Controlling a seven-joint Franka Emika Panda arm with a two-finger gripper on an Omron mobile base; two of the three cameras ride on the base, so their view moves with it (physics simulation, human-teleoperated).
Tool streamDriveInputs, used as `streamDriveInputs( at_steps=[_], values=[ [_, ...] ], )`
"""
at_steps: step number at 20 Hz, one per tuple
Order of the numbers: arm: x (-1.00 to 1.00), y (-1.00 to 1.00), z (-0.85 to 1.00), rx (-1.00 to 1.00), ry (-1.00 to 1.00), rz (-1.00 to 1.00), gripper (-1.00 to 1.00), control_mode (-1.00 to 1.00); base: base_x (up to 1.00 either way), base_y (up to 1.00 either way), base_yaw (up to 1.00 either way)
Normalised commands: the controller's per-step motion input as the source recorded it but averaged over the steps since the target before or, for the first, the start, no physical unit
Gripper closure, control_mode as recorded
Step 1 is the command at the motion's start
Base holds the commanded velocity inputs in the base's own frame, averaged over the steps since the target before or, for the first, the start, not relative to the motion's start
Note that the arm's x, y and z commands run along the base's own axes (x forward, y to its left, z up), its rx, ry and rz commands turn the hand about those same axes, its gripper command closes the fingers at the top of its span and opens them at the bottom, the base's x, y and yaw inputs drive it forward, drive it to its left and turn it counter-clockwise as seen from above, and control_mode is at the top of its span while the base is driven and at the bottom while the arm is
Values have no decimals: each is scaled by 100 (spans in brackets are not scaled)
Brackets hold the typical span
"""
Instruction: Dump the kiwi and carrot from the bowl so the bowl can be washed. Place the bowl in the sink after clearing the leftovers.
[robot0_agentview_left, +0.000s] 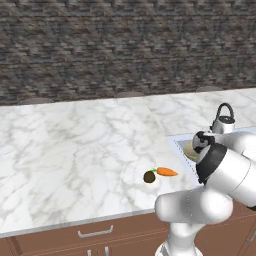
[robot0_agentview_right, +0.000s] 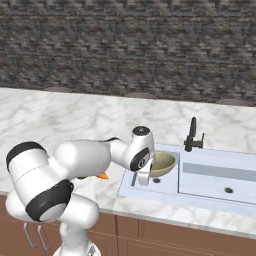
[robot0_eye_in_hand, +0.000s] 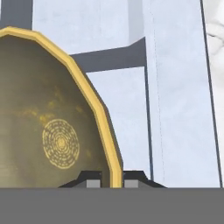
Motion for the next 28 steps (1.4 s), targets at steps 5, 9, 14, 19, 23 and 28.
streamDriveInputs(
  at_steps=[5,9,14,19,23,28],
  values=[
    [0,-27,-13,7,0,-2,100,-100,0,0,0],
    [21,0,-25,0,0,-1,100,-100,0,0,0],
    [18,0,-25,0,1,-2,100,-100,0,0,0],
    [1,0,-28,0,5,-1,100,-100,0,0,0],
    [19,0,-1,0,5,0,100,-100,0,0,0],
    [45,0,-13,0,2,0,100,-100,0,0,0]
  ],
)
